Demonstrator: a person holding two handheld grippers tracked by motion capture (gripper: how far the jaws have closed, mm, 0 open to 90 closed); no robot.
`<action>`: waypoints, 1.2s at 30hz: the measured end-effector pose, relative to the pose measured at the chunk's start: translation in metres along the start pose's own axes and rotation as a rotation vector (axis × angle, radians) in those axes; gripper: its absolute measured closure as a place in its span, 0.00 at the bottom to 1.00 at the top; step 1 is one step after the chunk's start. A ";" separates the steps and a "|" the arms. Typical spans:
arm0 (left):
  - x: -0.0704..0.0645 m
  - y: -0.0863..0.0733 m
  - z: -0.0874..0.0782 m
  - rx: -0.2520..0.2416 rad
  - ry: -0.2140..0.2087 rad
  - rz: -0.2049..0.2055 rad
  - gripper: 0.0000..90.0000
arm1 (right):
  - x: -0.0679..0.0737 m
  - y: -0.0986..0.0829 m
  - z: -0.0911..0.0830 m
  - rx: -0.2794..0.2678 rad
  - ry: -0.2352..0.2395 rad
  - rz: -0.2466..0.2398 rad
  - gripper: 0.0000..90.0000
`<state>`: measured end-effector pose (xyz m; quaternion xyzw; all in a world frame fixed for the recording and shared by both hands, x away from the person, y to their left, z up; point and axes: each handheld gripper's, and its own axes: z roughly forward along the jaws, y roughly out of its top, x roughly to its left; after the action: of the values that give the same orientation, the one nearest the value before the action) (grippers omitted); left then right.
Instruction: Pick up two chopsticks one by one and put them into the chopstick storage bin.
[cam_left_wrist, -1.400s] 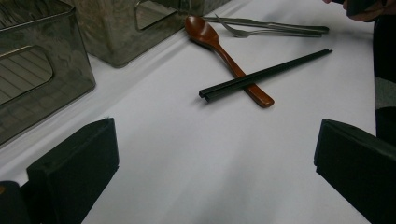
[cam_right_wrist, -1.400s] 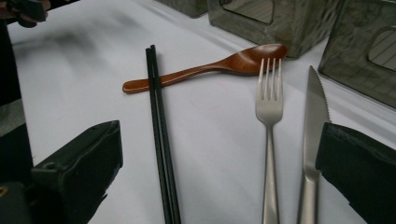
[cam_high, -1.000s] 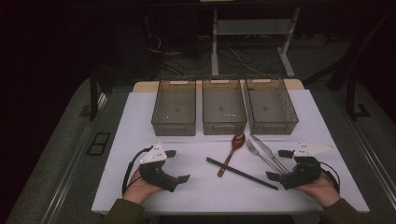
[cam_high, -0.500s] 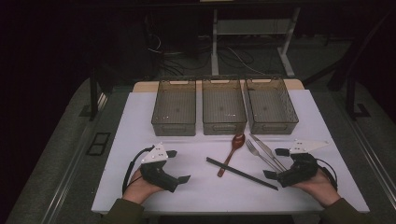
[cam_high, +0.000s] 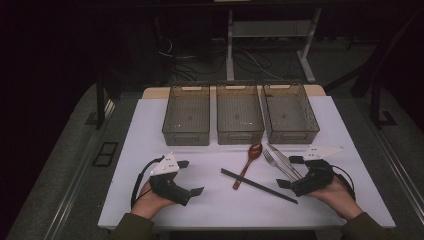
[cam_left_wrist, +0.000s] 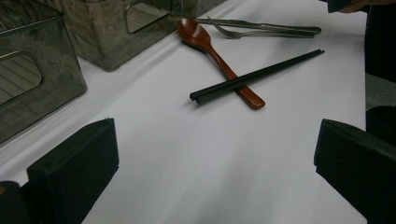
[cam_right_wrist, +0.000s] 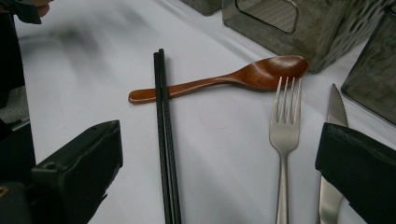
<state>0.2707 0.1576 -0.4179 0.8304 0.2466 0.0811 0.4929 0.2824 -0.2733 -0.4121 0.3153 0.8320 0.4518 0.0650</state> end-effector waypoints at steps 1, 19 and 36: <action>0.000 0.000 0.000 0.000 -0.001 0.000 0.00 | 0.000 0.001 0.001 0.002 0.000 -0.001 0.01; -0.002 0.001 0.001 -0.002 -0.008 0.000 0.00 | 0.004 0.011 0.010 -0.008 0.032 -0.005 0.01; -0.002 0.001 0.001 -0.005 -0.006 0.002 0.00 | 0.009 0.032 0.038 0.015 0.068 -0.041 0.01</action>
<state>0.2695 0.1557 -0.4169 0.8297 0.2440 0.0798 0.4957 0.3054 -0.2288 -0.4067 0.2831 0.8433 0.4547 0.0436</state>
